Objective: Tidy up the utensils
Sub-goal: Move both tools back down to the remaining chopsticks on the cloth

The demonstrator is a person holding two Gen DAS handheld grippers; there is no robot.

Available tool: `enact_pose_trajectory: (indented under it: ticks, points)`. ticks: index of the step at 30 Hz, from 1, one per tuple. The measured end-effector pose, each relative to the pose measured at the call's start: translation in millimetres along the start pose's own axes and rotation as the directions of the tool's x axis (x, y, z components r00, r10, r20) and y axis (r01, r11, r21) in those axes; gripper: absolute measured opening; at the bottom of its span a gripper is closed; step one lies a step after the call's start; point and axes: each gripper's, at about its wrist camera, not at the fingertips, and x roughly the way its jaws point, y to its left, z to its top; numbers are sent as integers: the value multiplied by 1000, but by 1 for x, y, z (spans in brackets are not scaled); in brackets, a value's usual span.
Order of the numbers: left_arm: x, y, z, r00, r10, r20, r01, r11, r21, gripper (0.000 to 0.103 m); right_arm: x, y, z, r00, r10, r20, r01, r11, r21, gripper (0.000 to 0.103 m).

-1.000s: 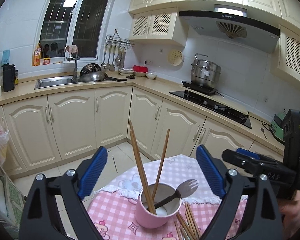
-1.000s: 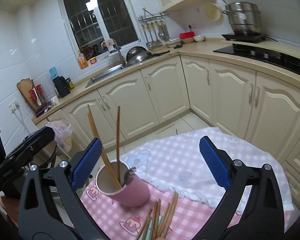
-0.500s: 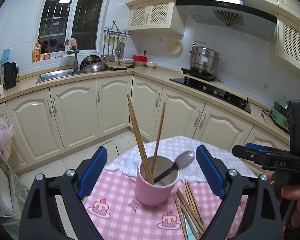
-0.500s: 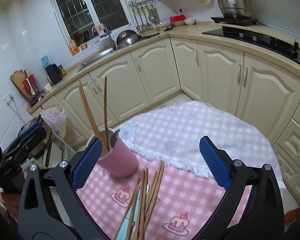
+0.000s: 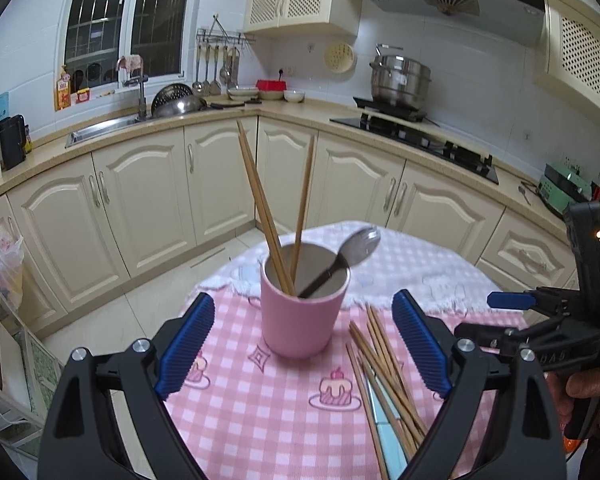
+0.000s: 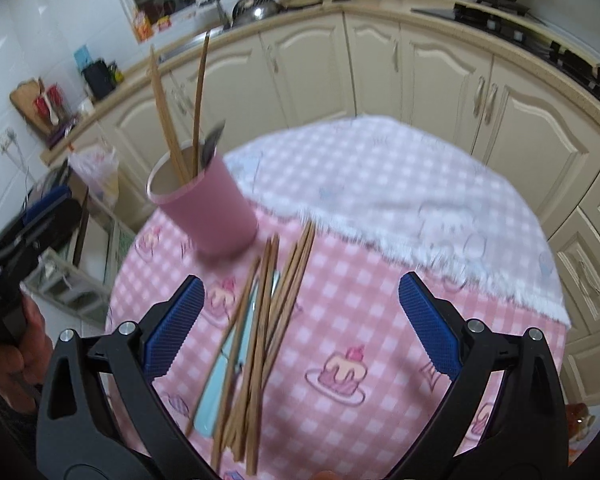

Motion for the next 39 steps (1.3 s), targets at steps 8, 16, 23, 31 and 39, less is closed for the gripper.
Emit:
enact_pose_trajectory:
  ticks: [8, 16, 23, 31, 39]
  points:
    - [17, -2, -23, 996, 8, -89, -8, 1000, -2, 89, 34, 12, -31, 990, 17, -141, -25, 998, -58, 72]
    - [39, -3, -48, 981, 13, -192, -13, 1000, -1, 89, 57, 21, -47, 974, 39, -223, -57, 996, -74, 40]
    - [51, -9, -64, 968, 0, -249, 2, 1000, 6, 89, 61, 21, -51, 972, 35, -233, -55, 995, -83, 35]
    - [72, -24, -85, 940, 3, -341, 16, 998, 53, 89, 61, 20, -50, 970, 43, -238, -64, 995, -79, 35]
    - [90, -28, -98, 913, -1, -407, 27, 998, 59, 89, 64, 15, -50, 970, 41, -239, -57, 996, -63, 34]
